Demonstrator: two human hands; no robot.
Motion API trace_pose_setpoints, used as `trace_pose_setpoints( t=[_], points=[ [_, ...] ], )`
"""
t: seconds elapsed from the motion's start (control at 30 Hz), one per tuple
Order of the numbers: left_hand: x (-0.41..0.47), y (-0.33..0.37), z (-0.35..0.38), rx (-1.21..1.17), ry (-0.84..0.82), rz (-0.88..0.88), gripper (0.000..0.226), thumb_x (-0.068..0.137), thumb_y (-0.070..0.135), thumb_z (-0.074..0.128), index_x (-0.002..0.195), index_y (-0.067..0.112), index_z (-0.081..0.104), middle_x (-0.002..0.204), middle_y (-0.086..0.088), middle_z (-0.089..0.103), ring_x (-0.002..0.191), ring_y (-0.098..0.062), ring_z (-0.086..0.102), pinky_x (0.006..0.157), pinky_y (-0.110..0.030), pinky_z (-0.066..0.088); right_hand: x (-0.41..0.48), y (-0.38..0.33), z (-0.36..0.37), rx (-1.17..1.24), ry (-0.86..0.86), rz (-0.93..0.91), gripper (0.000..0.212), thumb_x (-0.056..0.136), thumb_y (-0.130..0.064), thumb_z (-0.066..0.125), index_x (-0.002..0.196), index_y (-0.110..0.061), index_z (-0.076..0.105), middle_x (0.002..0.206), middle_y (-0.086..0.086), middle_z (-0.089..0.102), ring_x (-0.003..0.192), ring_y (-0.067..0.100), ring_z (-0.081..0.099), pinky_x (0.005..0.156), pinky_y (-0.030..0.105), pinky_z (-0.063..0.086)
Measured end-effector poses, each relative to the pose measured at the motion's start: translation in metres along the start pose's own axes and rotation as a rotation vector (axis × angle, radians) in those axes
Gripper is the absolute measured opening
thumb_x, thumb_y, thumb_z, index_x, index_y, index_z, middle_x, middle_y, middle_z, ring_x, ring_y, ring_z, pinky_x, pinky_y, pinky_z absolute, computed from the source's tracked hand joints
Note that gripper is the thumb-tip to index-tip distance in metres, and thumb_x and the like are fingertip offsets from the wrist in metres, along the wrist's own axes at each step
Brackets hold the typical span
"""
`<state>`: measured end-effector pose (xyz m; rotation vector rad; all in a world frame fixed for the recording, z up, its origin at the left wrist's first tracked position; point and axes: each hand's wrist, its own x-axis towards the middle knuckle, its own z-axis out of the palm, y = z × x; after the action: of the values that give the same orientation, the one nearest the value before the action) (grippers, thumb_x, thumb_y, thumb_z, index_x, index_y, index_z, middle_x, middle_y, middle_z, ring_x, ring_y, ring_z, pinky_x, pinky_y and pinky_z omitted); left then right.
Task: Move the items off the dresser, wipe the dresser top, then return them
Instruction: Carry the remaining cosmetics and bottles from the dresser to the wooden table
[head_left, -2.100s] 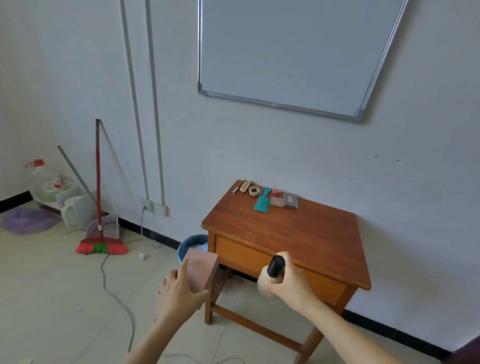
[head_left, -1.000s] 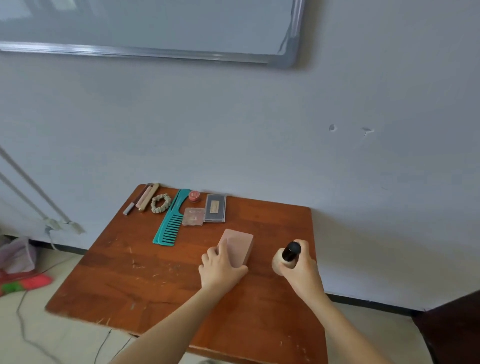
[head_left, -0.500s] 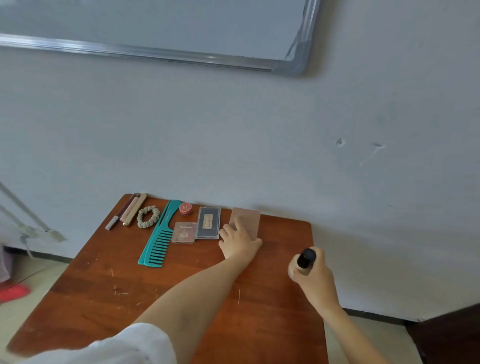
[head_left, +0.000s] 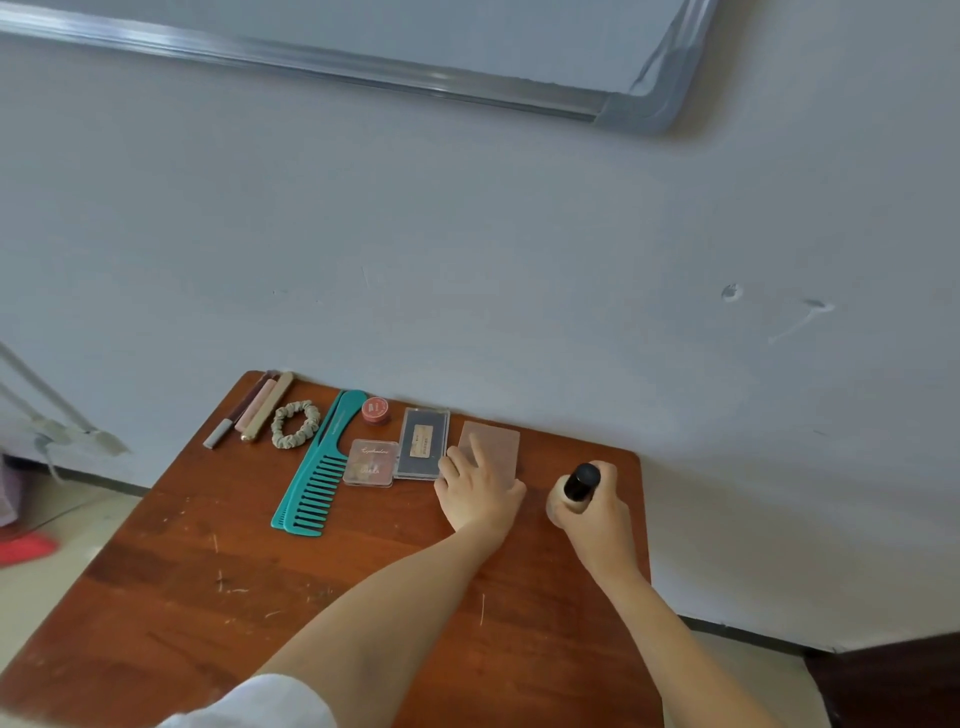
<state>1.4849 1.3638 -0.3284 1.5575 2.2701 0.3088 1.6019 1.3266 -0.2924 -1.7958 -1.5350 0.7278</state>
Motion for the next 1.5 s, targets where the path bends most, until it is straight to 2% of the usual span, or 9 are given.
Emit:
trace_pose_setpoints(
  t=[0.5, 0.6, 0.7, 0.8, 0.97, 1.1, 1.2, 1.33, 1.5],
  points=[
    [0.019, -0.010, -0.004, 0.031, -0.006, 0.008, 0.074, 0.085, 0.060, 0.042, 0.136, 0.009, 0.027, 0.140, -0.015, 0.028, 0.127, -0.031, 0.028, 0.100, -0.035, 0.031, 0.007, -0.004, 0.006, 0.028, 0.040, 0.011, 0.027, 0.084, -0.007, 0.059, 0.096, -0.016, 0.036, 0.064, -0.007, 0.047, 0.060, 0.019, 0.050, 0.052, 0.026, 0.038],
    [0.018, -0.010, -0.010, 0.029, -0.007, 0.044, 0.065, 0.093, 0.054, 0.026, 0.140, 0.009, 0.025, 0.148, -0.016, 0.020, 0.134, -0.032, 0.021, 0.105, -0.040, 0.026, 0.009, -0.003, 0.006, 0.028, 0.006, 0.021, 0.029, 0.084, -0.006, 0.059, 0.097, -0.016, 0.035, 0.066, -0.008, 0.047, 0.060, 0.013, 0.049, 0.053, 0.021, 0.039],
    [0.011, -0.035, -0.018, 0.008, -0.031, 0.139, 0.060, 0.095, 0.047, 0.027, 0.146, 0.021, 0.011, 0.155, -0.010, 0.001, 0.142, -0.030, -0.001, 0.114, -0.043, 0.011, 0.014, -0.007, 0.008, 0.058, -0.040, 0.046, 0.030, 0.084, -0.007, 0.060, 0.098, -0.017, 0.035, 0.069, -0.009, 0.047, 0.060, 0.005, 0.047, 0.054, 0.019, 0.039],
    [-0.004, -0.090, -0.026, 0.053, 0.005, 0.205, 0.061, 0.095, 0.046, 0.029, 0.147, 0.026, 0.002, 0.156, -0.004, -0.003, 0.143, -0.026, -0.006, 0.116, -0.042, 0.003, 0.025, -0.015, 0.011, 0.078, -0.067, 0.049, 0.029, 0.085, -0.007, 0.059, 0.098, -0.017, 0.035, 0.069, -0.010, 0.047, 0.061, 0.002, 0.047, 0.054, 0.020, 0.039],
    [-0.025, -0.166, -0.037, 0.162, -0.029, 0.191, 0.061, 0.088, 0.047, 0.026, 0.144, 0.023, 0.027, 0.152, -0.005, 0.024, 0.141, -0.027, 0.017, 0.113, -0.042, 0.018, 0.047, -0.027, 0.027, 0.070, -0.080, 0.022, 0.029, 0.085, -0.007, 0.057, 0.101, -0.015, 0.034, 0.072, -0.009, 0.046, 0.063, 0.003, 0.047, 0.053, 0.020, 0.038],
    [-0.030, -0.179, -0.036, 0.290, -0.087, 0.213, 0.053, 0.079, 0.049, 0.031, 0.110, 0.026, 0.067, 0.114, -0.001, 0.067, 0.109, -0.023, 0.062, 0.086, -0.039, 0.051, 0.065, -0.037, 0.038, 0.067, -0.094, -0.015, 0.030, 0.084, -0.003, 0.057, 0.103, -0.012, 0.036, 0.075, -0.011, 0.044, 0.066, 0.007, 0.045, 0.057, 0.025, 0.037],
    [-0.031, -0.180, -0.033, 0.348, -0.062, 0.265, 0.050, 0.078, 0.049, 0.031, 0.105, 0.029, 0.069, 0.110, 0.000, 0.068, 0.103, -0.021, 0.065, 0.084, -0.038, 0.052, 0.078, -0.041, 0.045, 0.061, -0.115, -0.019, 0.029, 0.082, -0.002, 0.059, 0.103, -0.009, 0.041, 0.079, -0.007, 0.044, 0.078, 0.015, 0.047, 0.071, 0.028, 0.036],
    [-0.032, -0.184, -0.032, 0.366, -0.092, 0.271, 0.050, 0.080, 0.050, 0.031, 0.106, 0.031, 0.068, 0.111, 0.002, 0.068, 0.103, -0.020, 0.065, 0.085, -0.036, 0.051, 0.087, -0.036, 0.050, 0.104, -0.101, -0.022, 0.025, 0.082, -0.004, 0.062, 0.099, -0.011, 0.044, 0.083, -0.005, 0.049, 0.086, 0.018, 0.049, 0.074, 0.029, 0.035],
    [-0.032, -0.183, -0.032, 0.331, -0.121, 0.260, 0.049, 0.079, 0.050, 0.031, 0.105, 0.030, 0.068, 0.110, 0.001, 0.068, 0.102, -0.021, 0.065, 0.084, -0.038, 0.052, 0.093, -0.030, 0.052, 0.071, -0.091, 0.042, 0.039, 0.080, -0.005, 0.064, 0.115, -0.005, 0.047, 0.106, 0.005, 0.055, 0.101, 0.024, 0.053, 0.079, 0.029, 0.037]
  ],
)
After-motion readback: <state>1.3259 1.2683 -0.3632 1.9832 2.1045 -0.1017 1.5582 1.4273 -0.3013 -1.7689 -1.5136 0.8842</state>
